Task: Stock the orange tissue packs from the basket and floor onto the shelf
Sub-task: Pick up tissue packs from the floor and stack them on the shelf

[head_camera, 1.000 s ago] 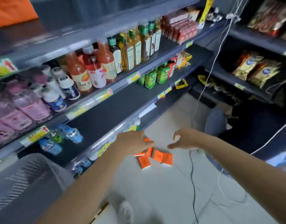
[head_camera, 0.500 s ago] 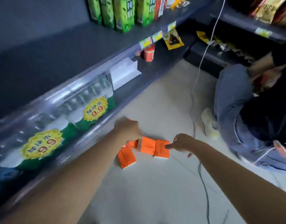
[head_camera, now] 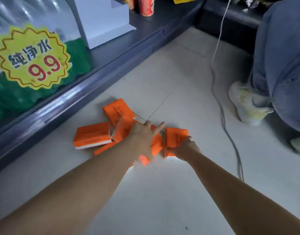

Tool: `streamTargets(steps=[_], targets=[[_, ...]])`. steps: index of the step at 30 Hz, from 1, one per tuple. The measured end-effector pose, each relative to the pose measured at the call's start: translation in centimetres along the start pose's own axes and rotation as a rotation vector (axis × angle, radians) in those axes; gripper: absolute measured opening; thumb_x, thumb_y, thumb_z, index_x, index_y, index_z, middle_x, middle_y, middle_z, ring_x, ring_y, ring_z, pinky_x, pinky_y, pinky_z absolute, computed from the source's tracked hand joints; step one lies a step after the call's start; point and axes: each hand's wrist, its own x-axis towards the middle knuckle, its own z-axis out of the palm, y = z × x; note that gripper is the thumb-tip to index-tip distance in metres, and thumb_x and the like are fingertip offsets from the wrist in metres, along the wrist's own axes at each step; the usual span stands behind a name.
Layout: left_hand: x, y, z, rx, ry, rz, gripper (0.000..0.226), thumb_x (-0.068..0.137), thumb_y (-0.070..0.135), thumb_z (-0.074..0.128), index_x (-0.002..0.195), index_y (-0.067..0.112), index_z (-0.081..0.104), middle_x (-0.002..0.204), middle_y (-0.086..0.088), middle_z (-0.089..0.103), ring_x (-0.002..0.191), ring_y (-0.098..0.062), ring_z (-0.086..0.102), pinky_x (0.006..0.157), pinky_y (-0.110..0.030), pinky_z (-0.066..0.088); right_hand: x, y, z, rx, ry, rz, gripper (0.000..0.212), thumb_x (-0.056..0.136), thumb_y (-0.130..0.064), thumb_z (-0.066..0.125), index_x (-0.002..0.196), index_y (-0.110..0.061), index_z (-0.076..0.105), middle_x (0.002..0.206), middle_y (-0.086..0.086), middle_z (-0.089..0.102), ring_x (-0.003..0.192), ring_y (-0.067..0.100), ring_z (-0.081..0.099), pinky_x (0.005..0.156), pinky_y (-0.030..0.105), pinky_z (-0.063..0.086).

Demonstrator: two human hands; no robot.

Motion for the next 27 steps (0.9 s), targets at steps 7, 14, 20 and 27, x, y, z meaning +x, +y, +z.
streamTargets(steps=[7, 14, 20, 27], targets=[[0.7, 0.0, 0.9, 0.09, 0.034, -0.008, 0.093, 0.074, 0.074, 0.051, 0.145, 0.018, 0.031, 0.154, -0.015, 0.015, 0.131, -0.03, 0.037, 0.106, -0.038, 0.027, 2.1, -0.2, 0.7, -0.087, 0.062, -0.147, 0.124, 0.064, -0.043, 0.08, 0.15, -0.038, -0.01, 0.152, 0.014, 0.014, 0.139, 0.035, 0.027, 0.107, 0.046, 0.035], [0.1, -1.1, 0.6, -0.082, -0.181, 0.071, 0.078, 0.069, 0.059, 0.07, 0.13, 0.015, 0.047, 0.127, -0.007, 0.058, 0.12, -0.027, 0.053, 0.096, -0.036, 0.037, 2.0, -0.8, -1.5, -0.537, -0.042, -0.333, 0.095, 0.06, -0.031, 0.085, 0.137, -0.025, 0.029, 0.126, 0.001, 0.045, 0.127, 0.028, 0.031, 0.083, 0.04, 0.046], [-0.3, -2.6, 0.1, -0.277, -0.471, -0.04, 0.073, 0.06, 0.053, 0.081, 0.116, 0.013, 0.057, 0.111, -0.002, 0.061, 0.098, -0.023, 0.061, 0.089, -0.038, 0.054, 1.5, -0.8, -1.8, -0.631, -0.063, -0.288, 0.103, 0.053, -0.045, 0.089, 0.129, -0.013, 0.027, 0.1, 0.003, 0.058, 0.111, 0.03, 0.054, 0.093, 0.04, 0.037], [-1.9, -4.1, -0.8, -0.604, -0.341, -0.12, 0.052, 0.059, 0.037, 0.084, 0.099, 0.021, 0.055, 0.101, 0.005, 0.054, 0.089, -0.017, 0.058, 0.073, -0.027, 0.05, 1.0, -0.5, -2.9, -0.75, -0.137, -0.269, 0.08, 0.048, -0.068, 0.081, 0.097, -0.01, 0.056, 0.101, 0.005, 0.049, 0.091, 0.024, 0.047, 0.083, 0.033, 0.049]])
